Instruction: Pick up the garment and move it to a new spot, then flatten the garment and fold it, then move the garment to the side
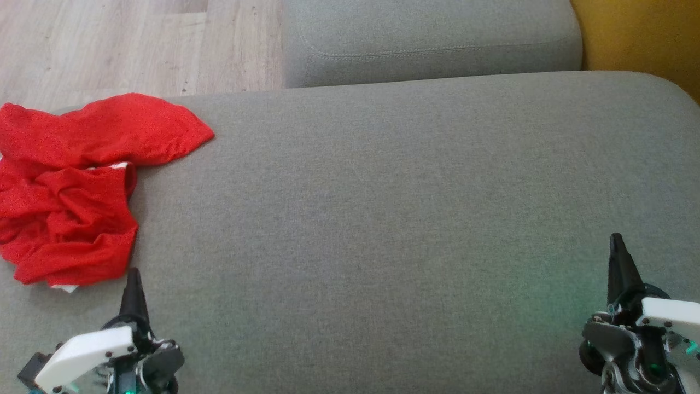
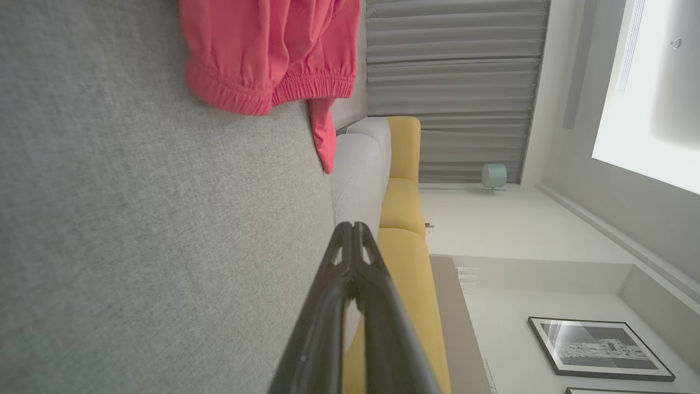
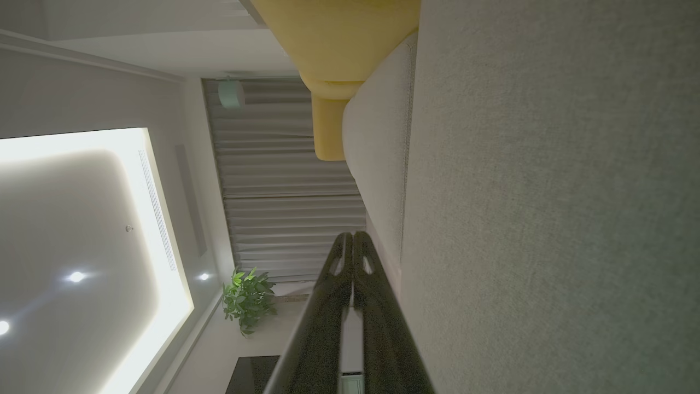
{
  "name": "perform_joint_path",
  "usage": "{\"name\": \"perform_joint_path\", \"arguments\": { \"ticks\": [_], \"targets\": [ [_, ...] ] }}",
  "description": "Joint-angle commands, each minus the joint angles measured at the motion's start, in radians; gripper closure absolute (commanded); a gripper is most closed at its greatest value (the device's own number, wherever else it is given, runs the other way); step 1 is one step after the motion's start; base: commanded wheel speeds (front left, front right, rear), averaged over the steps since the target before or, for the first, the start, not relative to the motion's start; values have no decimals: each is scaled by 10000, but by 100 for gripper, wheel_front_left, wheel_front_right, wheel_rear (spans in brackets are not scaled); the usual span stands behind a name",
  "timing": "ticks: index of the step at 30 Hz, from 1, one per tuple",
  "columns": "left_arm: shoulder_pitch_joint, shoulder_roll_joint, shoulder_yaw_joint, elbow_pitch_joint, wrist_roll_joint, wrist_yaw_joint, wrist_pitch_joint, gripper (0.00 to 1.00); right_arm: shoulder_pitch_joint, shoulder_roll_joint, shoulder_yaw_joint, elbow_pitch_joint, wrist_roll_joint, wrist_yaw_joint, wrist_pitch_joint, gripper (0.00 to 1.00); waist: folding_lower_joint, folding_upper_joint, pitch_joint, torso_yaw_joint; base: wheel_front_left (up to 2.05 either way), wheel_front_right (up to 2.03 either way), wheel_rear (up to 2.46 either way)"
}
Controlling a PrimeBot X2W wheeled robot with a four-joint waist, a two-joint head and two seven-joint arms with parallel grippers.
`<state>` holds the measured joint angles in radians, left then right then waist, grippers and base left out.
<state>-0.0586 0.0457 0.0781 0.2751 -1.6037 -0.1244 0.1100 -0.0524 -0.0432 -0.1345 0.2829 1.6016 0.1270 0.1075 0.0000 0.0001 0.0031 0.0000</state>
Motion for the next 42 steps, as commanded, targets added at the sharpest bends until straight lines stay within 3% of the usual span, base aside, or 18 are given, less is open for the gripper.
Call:
{"name": "perform_joint_path", "arguments": {
  "ticks": [1, 42],
  "targets": [
    [-493, 45, 353, -302, -52, -63, 30, 100, -555, -70, 211, -382, 74, 37, 54, 100, 0, -1, 0, 0, 0, 0, 0],
    [-493, 45, 353, -302, -52, -63, 30, 100, -555, -70, 211, -382, 74, 37, 54, 100, 0, -1, 0, 0, 0, 0, 0]
  ]
}}
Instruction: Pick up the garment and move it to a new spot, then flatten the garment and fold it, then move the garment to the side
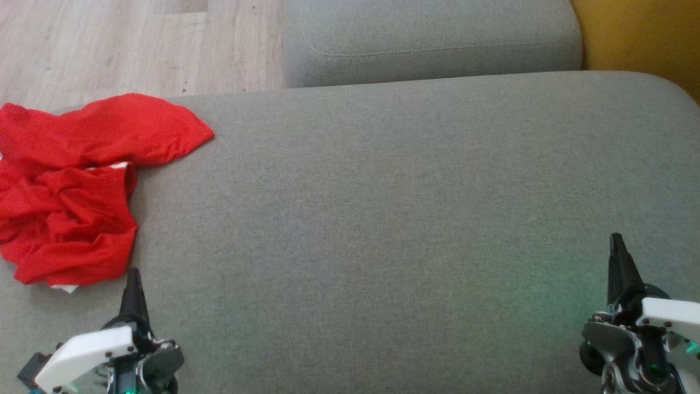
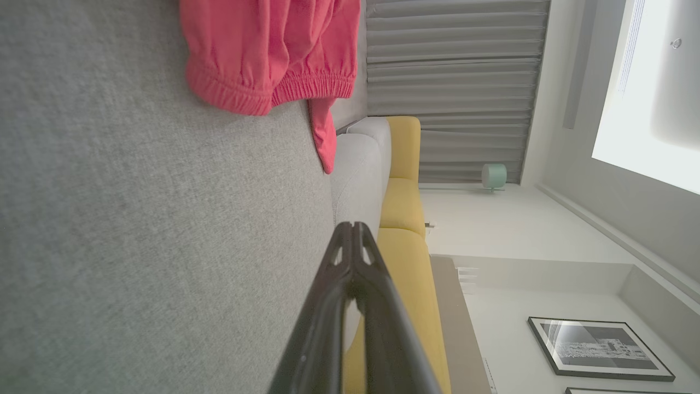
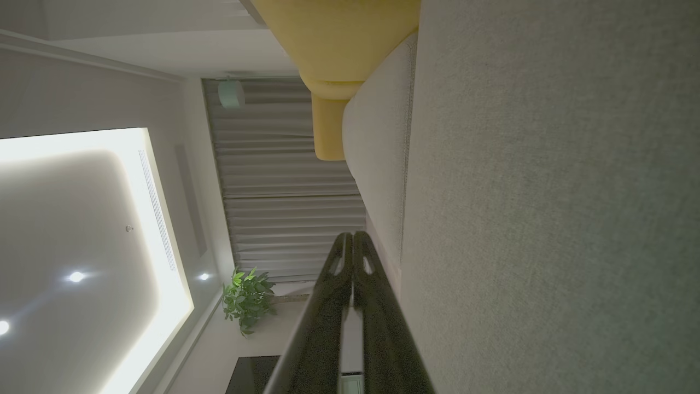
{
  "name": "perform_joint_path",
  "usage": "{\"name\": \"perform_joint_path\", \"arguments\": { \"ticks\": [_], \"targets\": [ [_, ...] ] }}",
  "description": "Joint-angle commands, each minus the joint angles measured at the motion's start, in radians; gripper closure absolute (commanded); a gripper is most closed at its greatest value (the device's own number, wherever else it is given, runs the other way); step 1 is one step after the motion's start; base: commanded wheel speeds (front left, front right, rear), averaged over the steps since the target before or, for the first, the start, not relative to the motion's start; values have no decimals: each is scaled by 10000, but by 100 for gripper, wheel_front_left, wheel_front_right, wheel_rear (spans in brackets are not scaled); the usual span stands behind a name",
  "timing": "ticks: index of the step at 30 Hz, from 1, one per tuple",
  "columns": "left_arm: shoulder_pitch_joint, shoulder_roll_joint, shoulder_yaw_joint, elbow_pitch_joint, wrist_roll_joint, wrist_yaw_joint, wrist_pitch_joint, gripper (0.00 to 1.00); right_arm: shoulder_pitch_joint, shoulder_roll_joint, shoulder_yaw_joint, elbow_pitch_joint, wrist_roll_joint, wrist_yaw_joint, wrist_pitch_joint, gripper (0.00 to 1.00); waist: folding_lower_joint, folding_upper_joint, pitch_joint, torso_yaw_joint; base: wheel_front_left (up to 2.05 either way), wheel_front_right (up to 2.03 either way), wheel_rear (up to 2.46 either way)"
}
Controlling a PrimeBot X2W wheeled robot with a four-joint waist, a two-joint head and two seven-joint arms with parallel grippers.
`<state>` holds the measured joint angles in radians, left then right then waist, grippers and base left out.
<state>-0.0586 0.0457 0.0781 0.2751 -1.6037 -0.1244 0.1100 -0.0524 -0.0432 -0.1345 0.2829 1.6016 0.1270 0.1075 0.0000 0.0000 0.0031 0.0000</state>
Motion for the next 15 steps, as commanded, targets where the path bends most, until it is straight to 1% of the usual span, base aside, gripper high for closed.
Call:
{"name": "perform_joint_path", "arguments": {
  "ticks": [1, 4, 5, 8, 15],
  "targets": [
    [-493, 45, 353, -302, -52, -63, 30, 100, -555, -70, 211, -382, 74, 37, 54, 100, 0, 0, 0, 0, 0, 0, 0],
    [-493, 45, 353, -302, -52, -63, 30, 100, -555, -70, 211, -382, 74, 37, 54, 100, 0, 0, 0, 0, 0, 0, 0],
    [7, 0, -8, 49, 4, 10, -3, 0, 11, 2, 3, 57, -2, 2, -3, 0, 0, 0, 0, 0, 0, 0, 0],
    [185, -7, -89, 383, 8, 11, -19, 0, 182, 19, 44, 429, -4, 0, -19, 0, 0, 0, -4, 0, 0, 0, 0],
    [313, -4, -282, 212, 94, 6, -257, 0, 257, 13, 275, 329, -67, 3, -255, 0, 0, 0, -46, 1, 0, 0, 0]
  ]
}}
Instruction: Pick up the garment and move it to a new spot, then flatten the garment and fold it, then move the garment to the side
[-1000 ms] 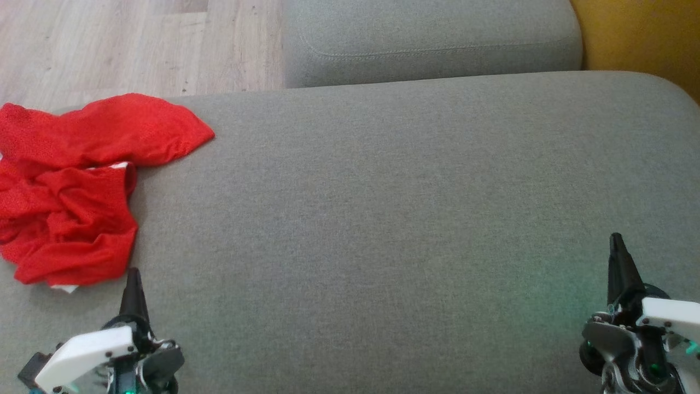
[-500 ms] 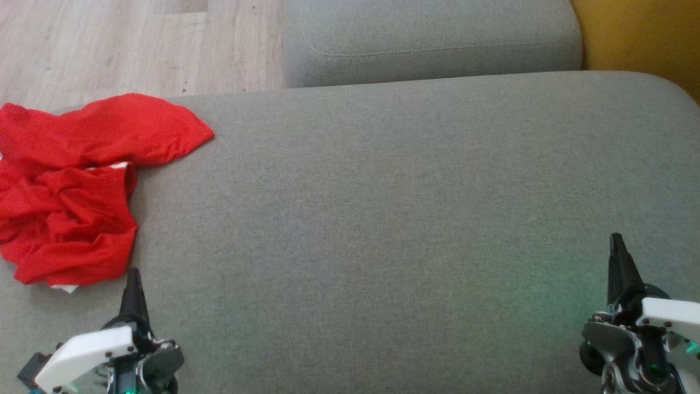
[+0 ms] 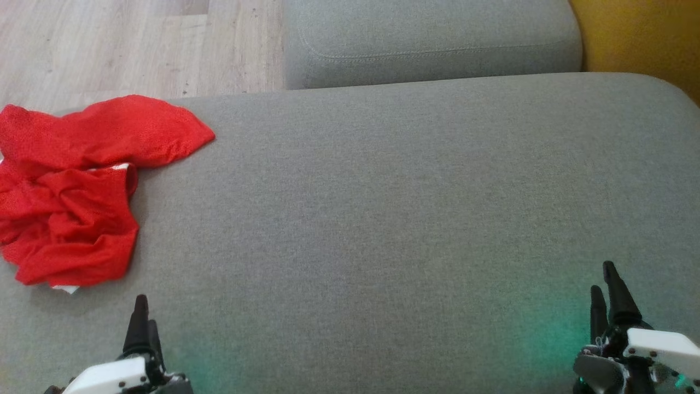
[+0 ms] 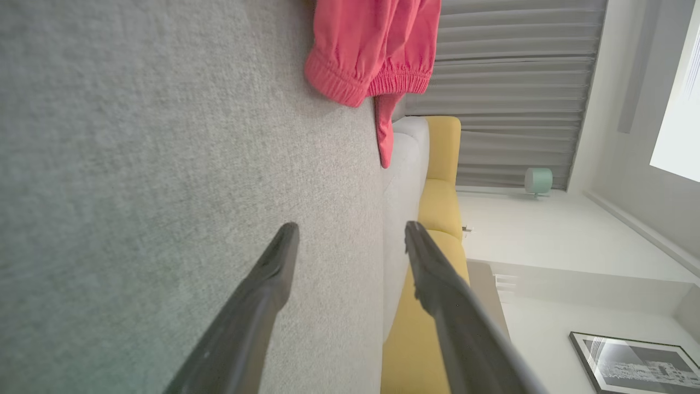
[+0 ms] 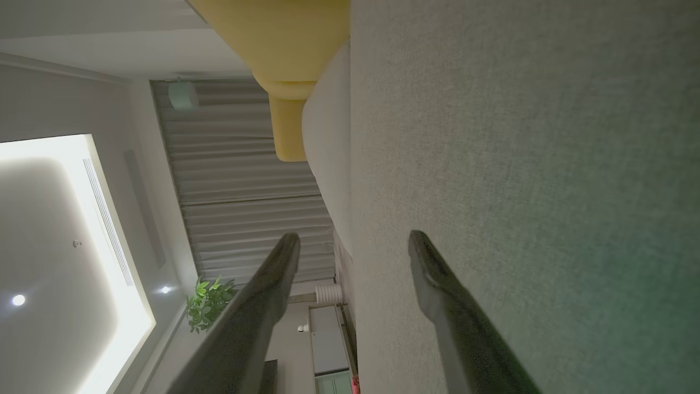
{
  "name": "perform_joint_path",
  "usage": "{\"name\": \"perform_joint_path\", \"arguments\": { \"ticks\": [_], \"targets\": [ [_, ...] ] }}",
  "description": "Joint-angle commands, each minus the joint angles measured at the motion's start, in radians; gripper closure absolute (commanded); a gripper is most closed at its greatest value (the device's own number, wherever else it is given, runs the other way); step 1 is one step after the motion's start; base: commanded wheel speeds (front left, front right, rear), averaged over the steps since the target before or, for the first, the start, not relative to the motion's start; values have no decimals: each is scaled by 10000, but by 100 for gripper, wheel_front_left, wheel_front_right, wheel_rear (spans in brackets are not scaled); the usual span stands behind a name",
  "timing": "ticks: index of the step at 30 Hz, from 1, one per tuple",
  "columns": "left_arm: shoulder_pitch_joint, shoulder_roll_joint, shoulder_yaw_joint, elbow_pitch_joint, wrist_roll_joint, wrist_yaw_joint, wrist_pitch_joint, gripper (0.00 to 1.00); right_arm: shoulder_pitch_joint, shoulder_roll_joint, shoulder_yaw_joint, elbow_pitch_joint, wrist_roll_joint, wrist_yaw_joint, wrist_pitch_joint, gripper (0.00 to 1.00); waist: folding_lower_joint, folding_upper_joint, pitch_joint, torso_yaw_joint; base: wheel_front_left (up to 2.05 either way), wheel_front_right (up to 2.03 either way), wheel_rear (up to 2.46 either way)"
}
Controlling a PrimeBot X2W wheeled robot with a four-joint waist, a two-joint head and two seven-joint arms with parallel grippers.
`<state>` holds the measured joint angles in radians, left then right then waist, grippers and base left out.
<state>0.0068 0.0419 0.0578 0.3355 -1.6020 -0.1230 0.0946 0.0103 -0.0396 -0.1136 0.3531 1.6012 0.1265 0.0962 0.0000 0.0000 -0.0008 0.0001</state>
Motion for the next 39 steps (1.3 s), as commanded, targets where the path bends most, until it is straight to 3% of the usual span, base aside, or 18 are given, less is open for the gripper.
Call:
{"name": "perform_joint_path", "arguments": {
  "ticks": [1, 13, 39],
  "targets": [
    [-327, 35, -103, -419, 99, -8, -133, 0, -361, -24, 85, -386, -83, 9, -172, 0, 0, 0, -11, 1, 0, 0, 0],
    [-245, 39, -294, -863, 907, 118, -460, 0, -301, -32, 208, -599, -675, 12, -496, 0, 0, 0, -59, 9, 0, 0, 0],
    [47, 50, -1153, -1686, 4796, 455, -1231, 0, -82, -50, 784, -1479, -4900, 19, -1262, 0, 0, 0, -150, 118, 0, 0, 0]
  ]
}}
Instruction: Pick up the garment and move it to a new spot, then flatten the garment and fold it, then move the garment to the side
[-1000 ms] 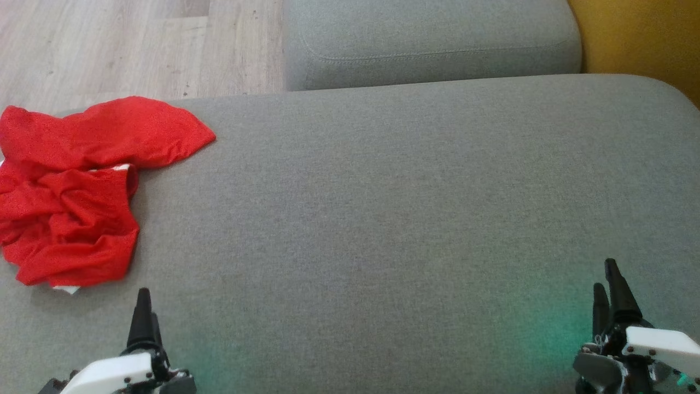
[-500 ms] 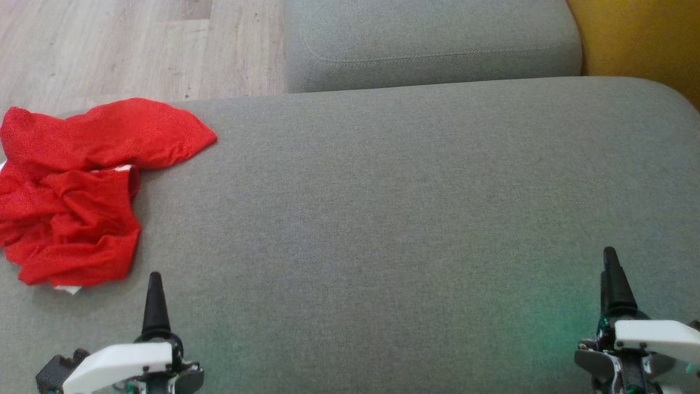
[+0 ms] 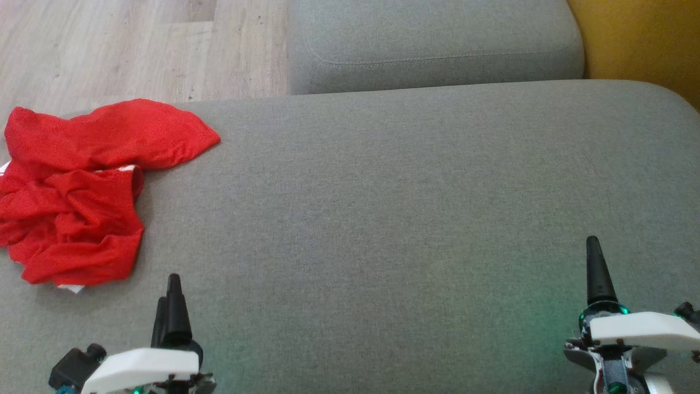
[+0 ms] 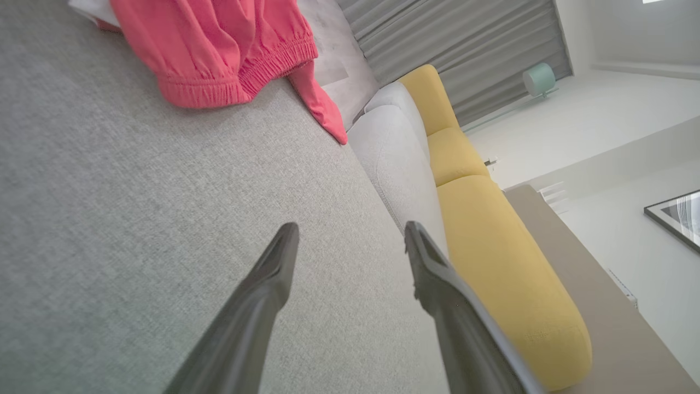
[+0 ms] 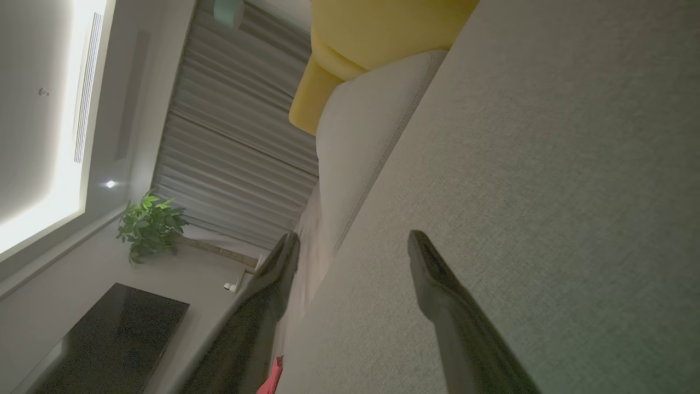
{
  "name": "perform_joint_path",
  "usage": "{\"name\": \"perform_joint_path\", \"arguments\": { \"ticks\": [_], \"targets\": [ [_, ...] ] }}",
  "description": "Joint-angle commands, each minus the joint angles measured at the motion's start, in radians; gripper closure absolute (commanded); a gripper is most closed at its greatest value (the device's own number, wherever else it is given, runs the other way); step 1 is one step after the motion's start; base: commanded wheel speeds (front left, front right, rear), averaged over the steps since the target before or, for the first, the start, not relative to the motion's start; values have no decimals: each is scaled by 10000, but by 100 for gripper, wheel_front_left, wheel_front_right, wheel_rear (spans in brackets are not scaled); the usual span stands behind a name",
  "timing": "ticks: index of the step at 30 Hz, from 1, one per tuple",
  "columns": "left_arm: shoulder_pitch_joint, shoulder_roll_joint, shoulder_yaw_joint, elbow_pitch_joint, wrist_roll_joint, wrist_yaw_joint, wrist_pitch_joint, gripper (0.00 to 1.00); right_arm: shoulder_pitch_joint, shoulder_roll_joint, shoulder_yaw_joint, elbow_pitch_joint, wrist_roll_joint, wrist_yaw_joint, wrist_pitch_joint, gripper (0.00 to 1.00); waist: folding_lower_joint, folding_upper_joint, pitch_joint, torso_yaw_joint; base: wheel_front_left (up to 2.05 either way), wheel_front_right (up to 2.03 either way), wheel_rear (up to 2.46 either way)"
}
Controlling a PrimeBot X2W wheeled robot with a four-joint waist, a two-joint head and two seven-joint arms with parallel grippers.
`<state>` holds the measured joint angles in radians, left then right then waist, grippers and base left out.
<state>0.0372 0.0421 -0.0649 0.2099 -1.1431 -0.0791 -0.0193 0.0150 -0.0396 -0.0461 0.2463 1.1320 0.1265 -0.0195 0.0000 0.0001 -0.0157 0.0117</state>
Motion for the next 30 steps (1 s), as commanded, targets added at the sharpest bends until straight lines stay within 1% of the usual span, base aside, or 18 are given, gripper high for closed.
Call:
{"name": "perform_joint_path", "arguments": {
  "ticks": [1, 9, 10, 16, 30],
  "targets": [
    [-234, 49, 59, -452, 338, 28, -122, 0, -115, -51, 136, -423, -357, 20, -136, 0, 0, -1, -5, 8, 0, 0, 0],
    [-77, 52, -118, -593, 1573, 67, -360, 0, -36, -57, 375, -479, -1525, 22, -372, 0, 0, -1, -58, 50, 0, 0, 0],
    [-77, 52, -118, -593, 1573, 67, -360, 0, -36, -57, 375, -479, -1525, 22, -372, 0, 0, -1, -58, 50, 0, 0, 0],
    [38, 55, -282, -639, 2378, 76, -538, 0, 11, -61, 556, -460, -2199, 24, -549, 0, 0, -1, -108, 69, 0, 0, 0],
    [231, 60, -589, -527, 4074, 215, -954, 0, 87, -71, 943, -501, -4216, 28, -962, 0, 0, -1, -211, 120, 0, 0, 0]
  ]
}}
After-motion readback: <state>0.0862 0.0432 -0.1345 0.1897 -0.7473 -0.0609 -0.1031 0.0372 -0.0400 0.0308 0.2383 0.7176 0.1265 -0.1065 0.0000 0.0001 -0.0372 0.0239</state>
